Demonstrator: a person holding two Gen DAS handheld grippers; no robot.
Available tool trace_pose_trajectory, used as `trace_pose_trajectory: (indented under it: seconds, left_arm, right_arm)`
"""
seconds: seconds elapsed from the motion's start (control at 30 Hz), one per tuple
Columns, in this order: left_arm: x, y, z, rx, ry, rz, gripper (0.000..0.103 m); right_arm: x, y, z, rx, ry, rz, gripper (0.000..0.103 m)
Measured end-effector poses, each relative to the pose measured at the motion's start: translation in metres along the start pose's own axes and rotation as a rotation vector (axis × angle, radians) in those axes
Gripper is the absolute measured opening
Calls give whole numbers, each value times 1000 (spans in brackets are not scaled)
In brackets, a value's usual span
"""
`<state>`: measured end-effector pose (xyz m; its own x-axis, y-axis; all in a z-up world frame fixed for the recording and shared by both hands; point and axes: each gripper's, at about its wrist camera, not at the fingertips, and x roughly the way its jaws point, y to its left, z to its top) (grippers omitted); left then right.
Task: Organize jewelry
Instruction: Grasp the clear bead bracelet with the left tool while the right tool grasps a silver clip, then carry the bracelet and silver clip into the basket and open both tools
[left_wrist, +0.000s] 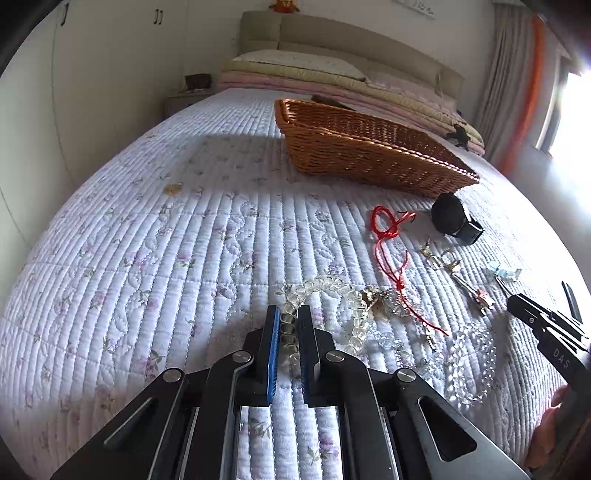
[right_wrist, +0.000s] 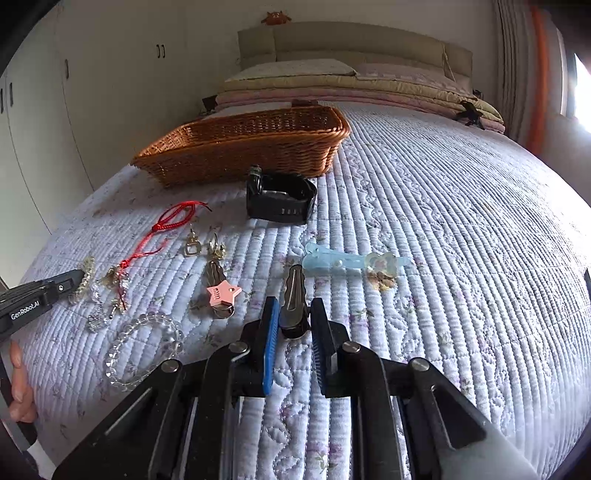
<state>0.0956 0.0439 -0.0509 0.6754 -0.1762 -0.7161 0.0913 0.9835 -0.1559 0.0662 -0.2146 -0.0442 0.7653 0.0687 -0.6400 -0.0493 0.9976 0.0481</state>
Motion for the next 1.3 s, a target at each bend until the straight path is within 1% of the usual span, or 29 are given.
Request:
trace_pose_trajectory:
  seconds: [0.07, 0.2, 0.27, 0.33, 0.4, 0.5, 0.63, 0.77, 0.87, 0.97, 1.03, 1.1, 1.17, 1.27, 1.3]
  left_arm:
    - [-3, 0, -1, 2, -14, -12, 9]
    - [-18, -1, -3, 14, -70, -36, 9]
    - [-24, -2, -3, 22, -91, -38, 9]
    - [-30, -4, -2, 28, -103, -24, 9]
    - [-37, -6, -1, 31, -123, -29, 9]
    - [-51, -9, 5, 32, -145, -41, 9]
    - [-75, -19, 22, 51, -207, -48, 9]
    - [-94, -31, 47, 80, -267, -71, 9]
    - [-96, -37, 70, 89, -283, -110, 9]
    - [-88, -44, 101, 94, -293, -121, 9]
    - [-76, -48, 126, 94, -291, -128, 9]
    - [-61, -50, 148, 85, -277, -140, 9]
    - [-39, -53, 174, 72, -259, -154, 9]
    - [-3, -56, 200, 61, -215, -153, 9]
    - [8, -58, 205, 59, -202, -134, 9]
  right_arm:
    - [-3, 1, -1, -3, -11, 11, 19]
    - [-12, 3, -1, -12, -50, 23, 19]
    - [-15, 2, -1, -11, -62, 24, 19]
    - [-19, 1, -1, -6, -76, 48, 19]
    - [-26, -2, 0, -3, -103, 62, 19]
    - [-36, -2, 4, -2, -132, 65, 19]
    - [-52, 4, 18, -17, -175, 64, 19]
    - [-66, 12, 47, -41, -221, 75, 19]
    - [-71, 16, 80, -55, -240, 90, 19]
    - [-65, 19, 116, -65, -244, 99, 19]
    - [-54, 18, 145, -69, -248, 90, 19]
    - [-37, 18, 171, -59, -233, 92, 19]
    - [-16, 16, 194, -42, -201, 97, 19]
    - [25, 13, 222, -13, -125, 113, 19]
    - [37, 11, 227, -2, -101, 117, 19]
